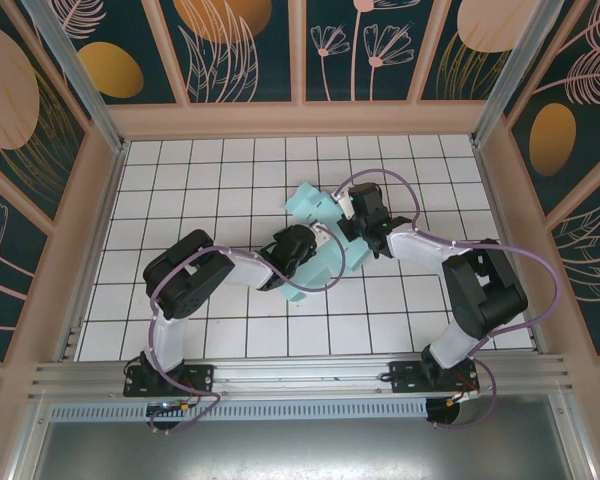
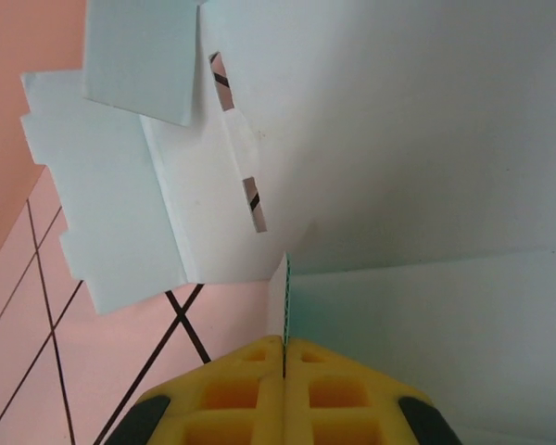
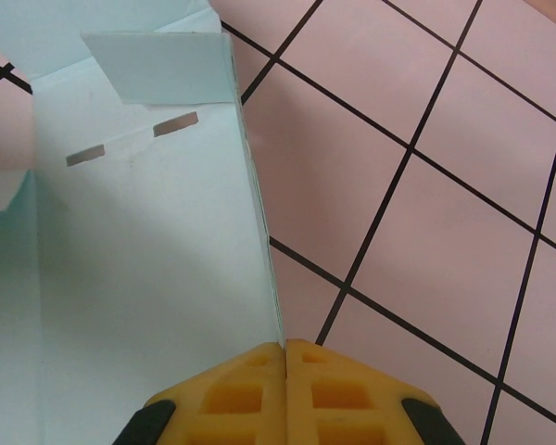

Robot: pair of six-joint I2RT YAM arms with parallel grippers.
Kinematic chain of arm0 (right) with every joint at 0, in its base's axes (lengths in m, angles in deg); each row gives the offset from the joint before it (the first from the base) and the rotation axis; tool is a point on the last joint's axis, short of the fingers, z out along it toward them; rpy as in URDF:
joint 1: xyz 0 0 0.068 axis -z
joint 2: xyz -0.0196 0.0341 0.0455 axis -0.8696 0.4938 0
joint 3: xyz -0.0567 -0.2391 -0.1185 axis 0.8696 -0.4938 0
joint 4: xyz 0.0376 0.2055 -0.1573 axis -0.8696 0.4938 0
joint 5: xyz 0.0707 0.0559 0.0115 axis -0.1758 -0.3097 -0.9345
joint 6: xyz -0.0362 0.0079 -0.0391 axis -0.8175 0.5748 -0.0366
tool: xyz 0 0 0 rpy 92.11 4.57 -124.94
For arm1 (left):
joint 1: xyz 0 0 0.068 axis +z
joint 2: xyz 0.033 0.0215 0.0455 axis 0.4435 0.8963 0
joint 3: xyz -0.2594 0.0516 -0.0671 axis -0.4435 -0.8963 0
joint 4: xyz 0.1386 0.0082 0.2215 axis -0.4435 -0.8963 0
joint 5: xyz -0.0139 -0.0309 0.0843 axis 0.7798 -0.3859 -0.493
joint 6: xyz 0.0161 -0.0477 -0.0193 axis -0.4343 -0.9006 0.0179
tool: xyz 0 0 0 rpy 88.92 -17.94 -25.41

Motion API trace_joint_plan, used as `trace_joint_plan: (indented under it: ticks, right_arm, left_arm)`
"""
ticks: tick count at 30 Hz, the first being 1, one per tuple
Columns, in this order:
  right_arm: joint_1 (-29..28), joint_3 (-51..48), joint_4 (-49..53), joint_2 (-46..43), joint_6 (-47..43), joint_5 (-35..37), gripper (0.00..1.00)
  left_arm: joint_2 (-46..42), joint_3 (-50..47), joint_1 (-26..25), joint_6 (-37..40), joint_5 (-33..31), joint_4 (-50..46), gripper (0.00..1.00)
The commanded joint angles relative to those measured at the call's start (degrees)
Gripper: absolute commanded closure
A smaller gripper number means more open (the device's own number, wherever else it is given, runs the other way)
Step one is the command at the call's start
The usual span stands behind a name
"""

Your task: Fold the paper box

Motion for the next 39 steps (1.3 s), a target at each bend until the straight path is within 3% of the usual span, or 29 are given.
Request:
trace_joint_plan:
  ticks: [1, 6, 9, 12, 16, 18, 21, 25, 28, 30, 32, 36, 39]
  right_arm:
    - [0.4, 1.4, -1.5, 0.6, 1.5, -0.1, 1.0]
    - [0.4, 1.2, -1.4, 0.1, 1.6, -0.2, 1.0]
    - [0.4, 0.9, -1.4, -0.3, 1.6, -0.2, 1.0]
    - [0.4, 0.8, -1.5, -0.5, 1.5, -0.1, 1.0]
    - [0.4, 0.6, -1.6, -0.5, 1.6, -0.2, 1.0]
    - [0.4, 0.7, -1.6, -0.4, 1.6, -0.1, 1.0]
    - [0.4, 0.7, -1.6, -0.3, 1.6, 0.0, 1.0]
    - [0.4, 0.8, -1.4, -0.5, 1.3, 0.4, 1.0]
    - [0.3, 0.8, -1.3, -0.6, 1.2, 1.0, 1.0]
    - [0.2, 0.6, -1.3, -0.7, 1.0, 1.5, 1.0]
    - [0.2, 0.6, -1.3, -0.8, 0.7, 2.0, 1.0]
    - [-0.2, 0.6, -1.9, -0.9, 0.6, 2.7, 1.0]
    - [-0.6, 0.4, -2.4, -1.0, 0.3, 3.6, 1.0]
  left_arm:
    - [-1.4, 0.9, 0.0, -1.8, 1.4, 1.6, 1.0]
    - [-4.9, 0.6, 2.5, -10.8, 12.9, 0.8, 1.0]
    - [-5.5, 0.7, 3.5, -13.0, 16.0, 0.7, 0.99]
    - [-4.3, 1.5, 3.4, -10.6, 14.9, -0.7, 0.96]
    - [-1.1, 3.9, 1.0, -4.3, 5.0, -2.3, 0.97]
    - [0.0, 5.8, 0.6, -3.8, 3.4, -5.1, 0.97]
    - [-1.1, 5.4, 0.7, -4.7, 3.8, -4.4, 0.96]
    - [-4.1, 4.6, 1.5, -8.6, 8.9, -4.1, 0.91]
    - [-7.6, 2.7, 3.4, -14.4, 14.7, -2.3, 0.8]
    - [-11.0, 0.5, 5.6, -19.3, 20.0, -0.2, 0.62]
    - [-13.7, -1.9, 7.7, -23.2, 24.7, 2.5, 0.52]
    - [-16.3, -3.9, 10.2, -27.7, 29.7, 4.5, 0.41]
    - [-18.3, -4.0, 12.5, -35.3, 33.1, 5.8, 0.35]
